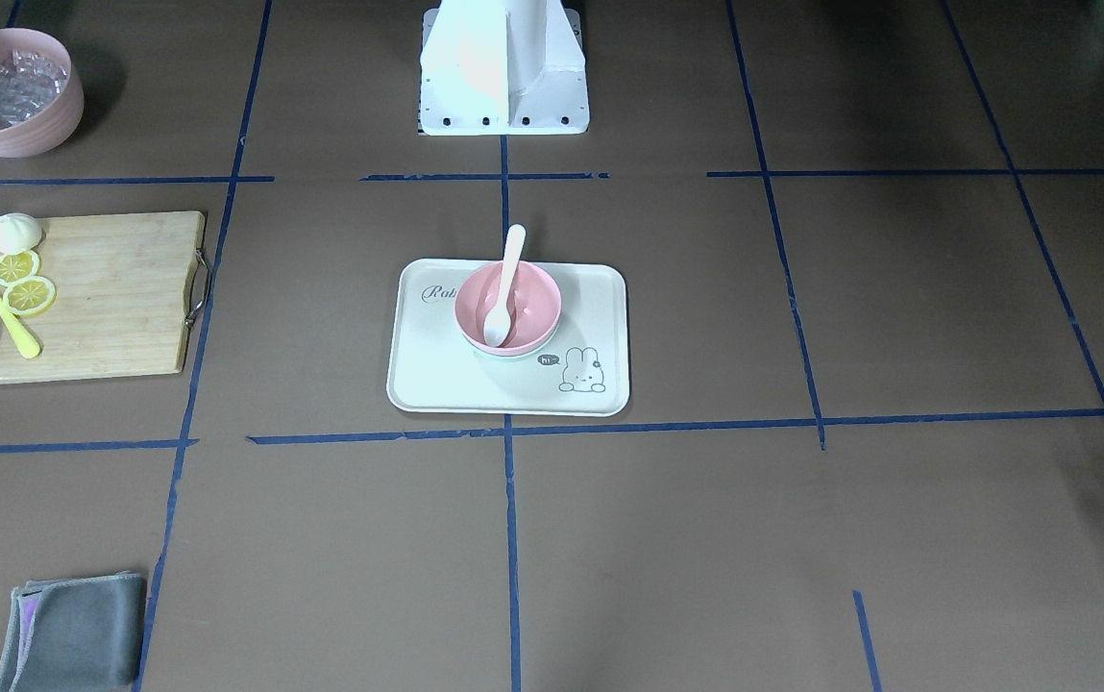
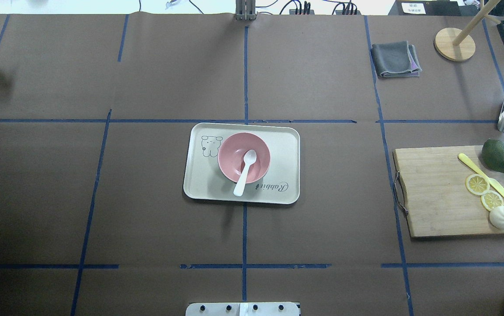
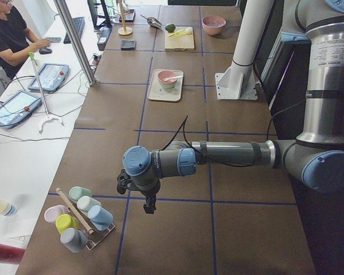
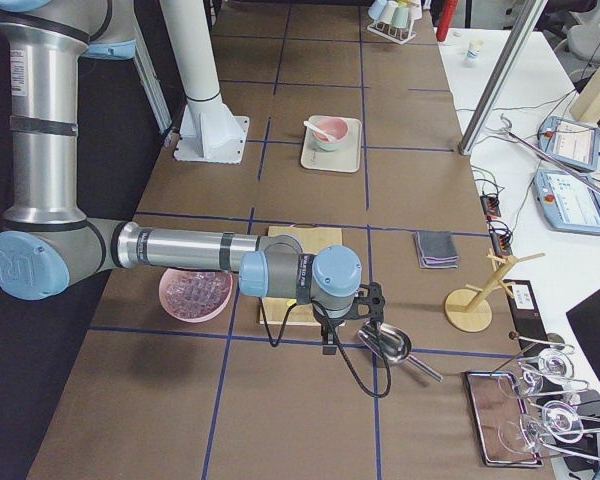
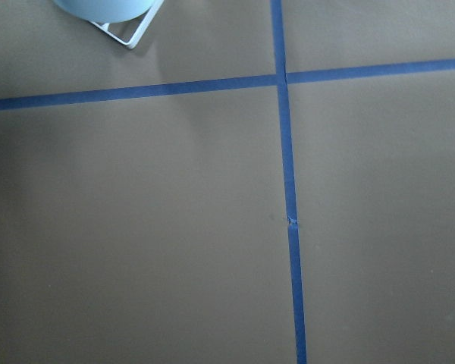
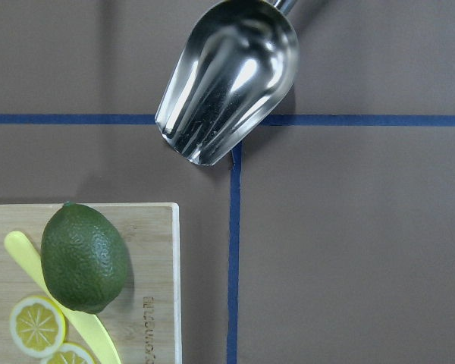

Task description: Stack pink bowl on green and place spoon

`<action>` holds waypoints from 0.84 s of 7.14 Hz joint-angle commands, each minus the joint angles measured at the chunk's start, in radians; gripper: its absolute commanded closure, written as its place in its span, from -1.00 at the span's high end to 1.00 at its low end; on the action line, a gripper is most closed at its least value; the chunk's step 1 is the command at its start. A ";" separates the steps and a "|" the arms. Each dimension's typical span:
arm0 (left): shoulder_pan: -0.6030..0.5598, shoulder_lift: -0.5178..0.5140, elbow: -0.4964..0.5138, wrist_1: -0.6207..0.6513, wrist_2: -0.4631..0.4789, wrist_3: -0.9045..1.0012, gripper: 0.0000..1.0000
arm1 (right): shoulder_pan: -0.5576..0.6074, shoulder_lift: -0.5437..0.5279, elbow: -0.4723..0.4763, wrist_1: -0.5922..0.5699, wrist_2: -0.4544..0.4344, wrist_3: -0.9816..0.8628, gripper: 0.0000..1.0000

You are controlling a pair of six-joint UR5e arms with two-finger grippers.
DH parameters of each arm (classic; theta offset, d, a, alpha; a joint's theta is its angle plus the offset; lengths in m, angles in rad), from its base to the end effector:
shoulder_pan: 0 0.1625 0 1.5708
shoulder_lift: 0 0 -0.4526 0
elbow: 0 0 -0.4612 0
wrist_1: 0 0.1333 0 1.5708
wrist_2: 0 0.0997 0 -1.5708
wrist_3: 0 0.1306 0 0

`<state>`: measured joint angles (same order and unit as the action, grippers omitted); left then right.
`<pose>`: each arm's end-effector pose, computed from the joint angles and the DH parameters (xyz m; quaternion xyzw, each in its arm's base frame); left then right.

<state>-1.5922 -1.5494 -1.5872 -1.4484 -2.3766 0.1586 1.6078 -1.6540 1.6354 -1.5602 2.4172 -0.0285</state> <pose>-0.0506 -0.5380 0.7197 -0.0232 0.3950 0.0380 0.9176 0.0548 -0.5208 0.7095 0.0098 -0.4106 0.0055 0.9118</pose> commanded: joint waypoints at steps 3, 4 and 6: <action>0.000 0.000 0.000 -0.003 0.000 -0.011 1.00 | 0.024 0.006 0.003 0.002 -0.026 0.032 1.00; 0.000 0.000 0.000 -0.003 0.000 -0.011 1.00 | 0.030 0.011 0.006 0.002 -0.026 0.032 1.00; 0.000 -0.001 0.000 -0.003 0.000 -0.011 1.00 | 0.035 0.014 0.009 0.002 -0.026 0.033 1.00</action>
<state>-1.5922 -1.5502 -1.5877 -1.4511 -2.3761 0.1473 1.6403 -1.6423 1.6423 -1.5585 2.3917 0.0033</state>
